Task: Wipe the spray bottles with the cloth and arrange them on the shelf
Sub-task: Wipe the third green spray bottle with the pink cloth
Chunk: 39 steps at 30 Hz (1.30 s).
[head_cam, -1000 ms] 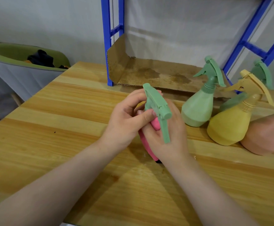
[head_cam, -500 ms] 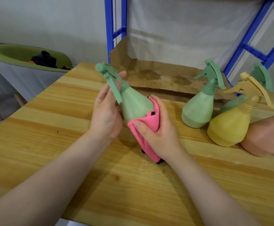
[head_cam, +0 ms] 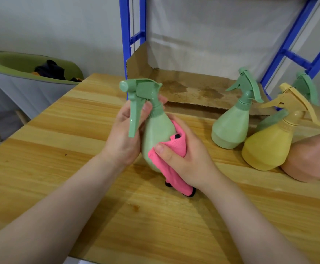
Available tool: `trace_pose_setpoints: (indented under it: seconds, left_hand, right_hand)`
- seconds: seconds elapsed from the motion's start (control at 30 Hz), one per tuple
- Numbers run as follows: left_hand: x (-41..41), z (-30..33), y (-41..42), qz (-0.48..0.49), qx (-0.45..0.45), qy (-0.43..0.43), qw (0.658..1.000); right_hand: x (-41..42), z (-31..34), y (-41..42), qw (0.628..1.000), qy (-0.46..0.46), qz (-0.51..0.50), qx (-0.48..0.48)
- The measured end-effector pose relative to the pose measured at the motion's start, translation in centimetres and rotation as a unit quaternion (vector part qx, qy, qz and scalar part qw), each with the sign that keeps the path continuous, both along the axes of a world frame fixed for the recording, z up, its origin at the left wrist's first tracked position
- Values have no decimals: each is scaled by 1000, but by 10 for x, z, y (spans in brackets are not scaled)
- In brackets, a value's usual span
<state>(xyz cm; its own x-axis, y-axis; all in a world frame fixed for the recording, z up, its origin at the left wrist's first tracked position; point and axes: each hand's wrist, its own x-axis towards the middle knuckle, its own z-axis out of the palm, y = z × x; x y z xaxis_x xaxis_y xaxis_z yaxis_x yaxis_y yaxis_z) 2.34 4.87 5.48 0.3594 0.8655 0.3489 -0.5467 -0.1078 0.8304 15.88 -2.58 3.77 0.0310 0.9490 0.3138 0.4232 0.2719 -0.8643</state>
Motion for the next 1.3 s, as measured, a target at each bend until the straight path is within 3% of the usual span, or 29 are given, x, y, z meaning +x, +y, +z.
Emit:
trace_pose_setpoints:
  seconds: [0.37, 0.73, 0.9, 1.3]
  left_hand:
    - [4, -1, -8, -122, 85, 100, 984]
    - [7, -3, -8, -128, 93, 104, 982]
    - [14, -11, -22, -91, 152, 121, 977]
    - [18, -4, -24, -32, -16, 29, 999]
  right_hand:
    - [-4, 14, -8, 1000, -14, -10, 8]
    - [-6, 17, -6, 994, 26, -92, 51]
    - [-3, 17, -7, 982, 2, -167, 92]
    - [-18, 8, -5, 970, -80, -188, 130]
